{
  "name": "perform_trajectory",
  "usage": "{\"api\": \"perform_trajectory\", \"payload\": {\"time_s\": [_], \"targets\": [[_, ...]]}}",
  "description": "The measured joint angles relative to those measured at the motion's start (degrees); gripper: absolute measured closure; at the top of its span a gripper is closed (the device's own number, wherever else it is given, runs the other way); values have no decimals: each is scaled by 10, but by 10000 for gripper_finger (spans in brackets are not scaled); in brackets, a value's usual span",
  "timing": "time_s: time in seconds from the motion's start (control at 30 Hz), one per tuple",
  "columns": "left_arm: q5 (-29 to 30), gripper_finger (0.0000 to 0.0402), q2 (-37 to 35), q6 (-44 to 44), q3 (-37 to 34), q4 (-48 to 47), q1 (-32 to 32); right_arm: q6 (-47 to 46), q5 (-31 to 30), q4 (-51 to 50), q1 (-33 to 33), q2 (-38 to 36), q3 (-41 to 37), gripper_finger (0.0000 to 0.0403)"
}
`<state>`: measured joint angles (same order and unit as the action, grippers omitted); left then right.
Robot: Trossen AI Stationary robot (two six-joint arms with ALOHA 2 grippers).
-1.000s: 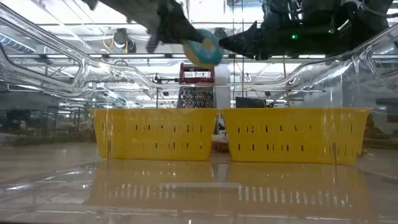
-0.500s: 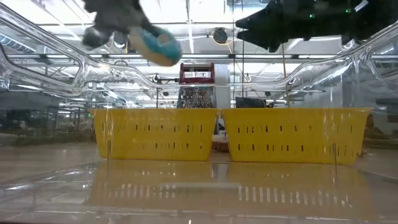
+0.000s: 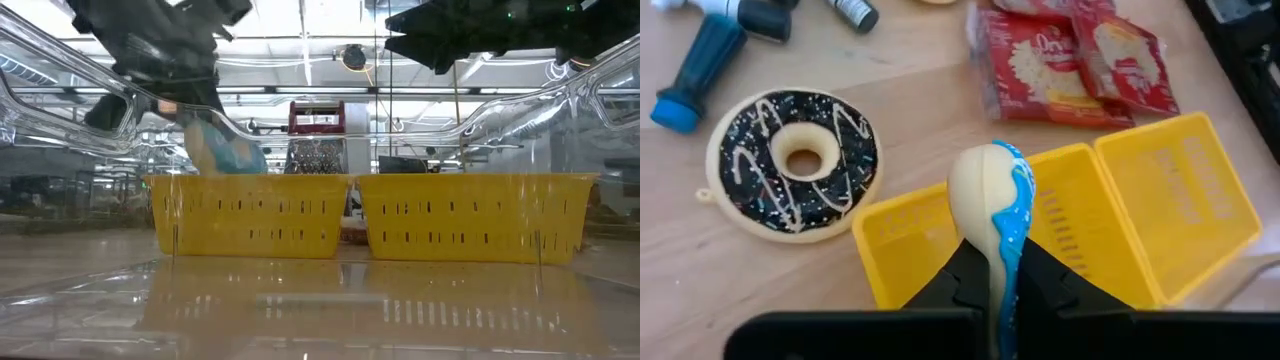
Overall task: Pick & Place Food Item
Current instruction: Put the blue donut into the left yellow bin
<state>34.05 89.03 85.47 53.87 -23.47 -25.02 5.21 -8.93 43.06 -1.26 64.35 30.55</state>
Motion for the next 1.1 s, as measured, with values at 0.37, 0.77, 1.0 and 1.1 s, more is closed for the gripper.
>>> {"api": "perform_trajectory", "payload": {"time_s": [0.37,0.77,1.0,1.1], "targets": [[-48,374,37,60,0,-4,-3,19,0,12,0,0,0,149],[-59,299,36,47,0,-5,-1,19,0,17,0,0,0,149],[-71,214,36,37,0,-20,1,19,0,17,0,0,0,147],[-78,193,28,35,0,-27,4,19,0,16,0,0,0,148]]}}
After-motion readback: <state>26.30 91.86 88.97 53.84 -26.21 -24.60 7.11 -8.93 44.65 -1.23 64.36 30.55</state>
